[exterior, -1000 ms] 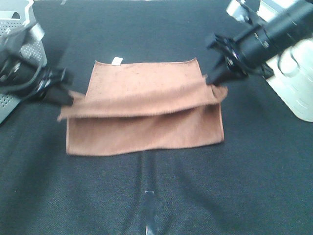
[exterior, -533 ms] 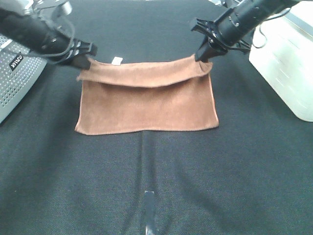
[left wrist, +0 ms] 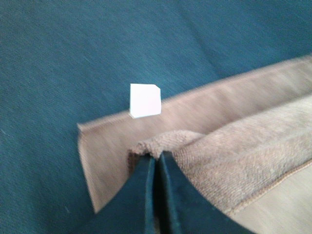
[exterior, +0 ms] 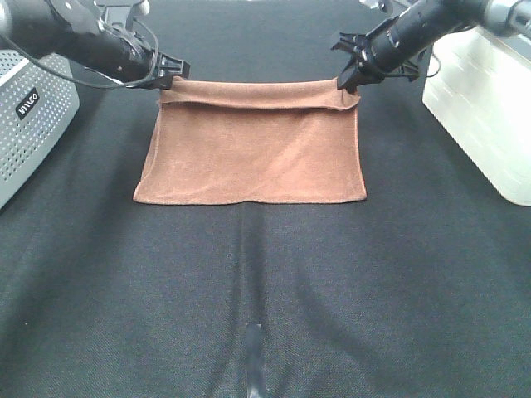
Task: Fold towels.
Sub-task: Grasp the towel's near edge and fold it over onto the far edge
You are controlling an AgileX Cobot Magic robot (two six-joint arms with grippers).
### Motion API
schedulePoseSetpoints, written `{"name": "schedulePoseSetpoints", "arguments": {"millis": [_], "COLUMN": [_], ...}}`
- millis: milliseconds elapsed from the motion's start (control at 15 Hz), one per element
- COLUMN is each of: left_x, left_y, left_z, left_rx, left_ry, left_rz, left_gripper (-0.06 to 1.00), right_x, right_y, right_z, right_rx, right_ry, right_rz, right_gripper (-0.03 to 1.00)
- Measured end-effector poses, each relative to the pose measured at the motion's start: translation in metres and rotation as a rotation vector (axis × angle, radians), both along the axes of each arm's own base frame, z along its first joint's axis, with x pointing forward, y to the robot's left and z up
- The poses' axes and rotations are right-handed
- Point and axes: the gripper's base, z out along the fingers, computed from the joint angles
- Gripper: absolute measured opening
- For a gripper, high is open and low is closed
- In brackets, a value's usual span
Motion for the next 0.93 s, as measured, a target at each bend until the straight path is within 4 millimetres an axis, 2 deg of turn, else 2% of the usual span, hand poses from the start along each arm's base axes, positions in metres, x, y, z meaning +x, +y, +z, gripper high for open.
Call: {"name": "schedulePoseSetpoints", "arguments": {"millis": [467,533,667,733,800,933], "left_x": [0.013,0.013,0.012,0.012,0.011,0.010], "left_y": [0.006,0.005,0.002,0.000,0.000,-0.001], "left_z": [-0.024,-0.026,-0.027,-0.028,-0.029,-0.029], "left_rx": [0.028,0.029,0.028,0.025,0.023,0.023], "left_ry": [-0.114,-0.111,-0.108,-0.098,-0.082,-0.076], "left_rz": [0.094,0.093,0.087,0.082,0.072,0.069], "left_gripper": [0.00,0.00,0.03,0.10,0.27,0.59], "right_x": [0.012,0.013,0.013,0.013,0.013,0.012], "right_y": [-0.002,-0.001,0.001,0.002,0.003,0.004], "right_z": [-0.020,-0.023,-0.031,-0.033,-0.033,-0.033], "right_rx": [-0.015,-0.001,0.024,0.033,0.041,0.040], "right_ry": [-0.090,-0.089,-0.081,-0.080,-0.082,-0.077], "right_rz": [-0.033,-0.041,-0.036,-0.030,-0.030,-0.024], "right_gripper": [0.01,0.03,0.17,0.28,0.46,0.60]}}
